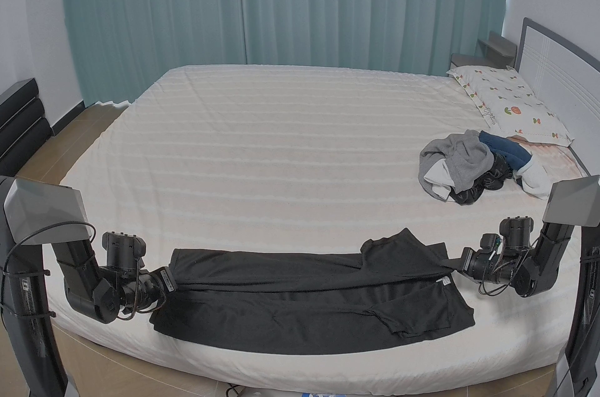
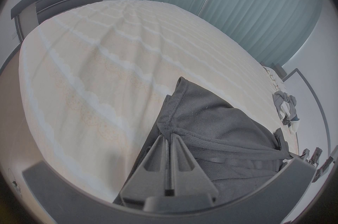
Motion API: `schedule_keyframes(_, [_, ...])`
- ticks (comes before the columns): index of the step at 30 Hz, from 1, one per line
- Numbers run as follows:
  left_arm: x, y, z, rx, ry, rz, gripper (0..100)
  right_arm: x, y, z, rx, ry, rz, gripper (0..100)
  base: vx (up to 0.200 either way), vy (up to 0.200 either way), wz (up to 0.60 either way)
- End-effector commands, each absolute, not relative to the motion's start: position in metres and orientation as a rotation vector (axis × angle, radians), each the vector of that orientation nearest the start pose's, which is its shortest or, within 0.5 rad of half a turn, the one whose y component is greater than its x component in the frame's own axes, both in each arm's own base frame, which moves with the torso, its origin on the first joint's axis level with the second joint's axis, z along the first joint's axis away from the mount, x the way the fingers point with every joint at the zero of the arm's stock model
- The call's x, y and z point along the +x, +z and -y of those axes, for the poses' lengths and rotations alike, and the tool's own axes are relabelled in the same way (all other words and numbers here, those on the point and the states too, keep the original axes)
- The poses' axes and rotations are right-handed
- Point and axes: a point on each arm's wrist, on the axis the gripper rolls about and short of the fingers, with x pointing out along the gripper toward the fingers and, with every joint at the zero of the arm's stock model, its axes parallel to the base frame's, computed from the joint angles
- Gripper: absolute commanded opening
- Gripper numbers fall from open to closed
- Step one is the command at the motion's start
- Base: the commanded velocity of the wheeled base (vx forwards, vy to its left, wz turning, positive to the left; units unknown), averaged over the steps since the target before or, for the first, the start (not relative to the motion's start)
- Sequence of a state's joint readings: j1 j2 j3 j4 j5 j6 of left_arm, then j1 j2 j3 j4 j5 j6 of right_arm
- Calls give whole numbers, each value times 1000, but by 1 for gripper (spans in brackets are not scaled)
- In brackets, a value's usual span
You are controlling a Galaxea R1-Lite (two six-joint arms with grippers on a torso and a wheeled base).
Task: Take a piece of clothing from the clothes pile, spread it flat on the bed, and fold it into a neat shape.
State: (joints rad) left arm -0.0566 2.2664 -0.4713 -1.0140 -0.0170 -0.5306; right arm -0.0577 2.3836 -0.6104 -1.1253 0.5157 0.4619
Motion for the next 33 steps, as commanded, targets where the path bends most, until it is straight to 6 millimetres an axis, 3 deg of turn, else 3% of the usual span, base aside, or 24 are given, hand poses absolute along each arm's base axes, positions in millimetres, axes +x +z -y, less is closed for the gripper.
schedule_keyframes(1, [296, -30, 17, -487, 142, -790, 0, 333, -43, 11, 618, 284, -720, 0, 0, 0, 0])
schedule_keyframes(23, [283, -37, 21, -473, 140, -843, 0, 315, -59, 10, 512, 317, -741, 0, 0, 0, 0])
schedule_keyframes(24, [282, -36, 22, -472, 137, -844, 0, 315, -59, 10, 511, 318, -741, 100, 0, 0, 0])
schedule_keyframes(25, [282, -36, 22, -471, 136, -846, 100, 314, -59, 10, 512, 317, -741, 100, 0, 0, 0])
schedule_keyframes(30, [280, -35, 24, -469, 131, -846, 100, 316, -55, 10, 523, 320, -729, 100, 0, 0, 0])
schedule_keyframes(33, [281, -29, 22, -477, 128, -818, 100, 318, -43, 15, 529, 315, -673, 100, 0, 0, 0])
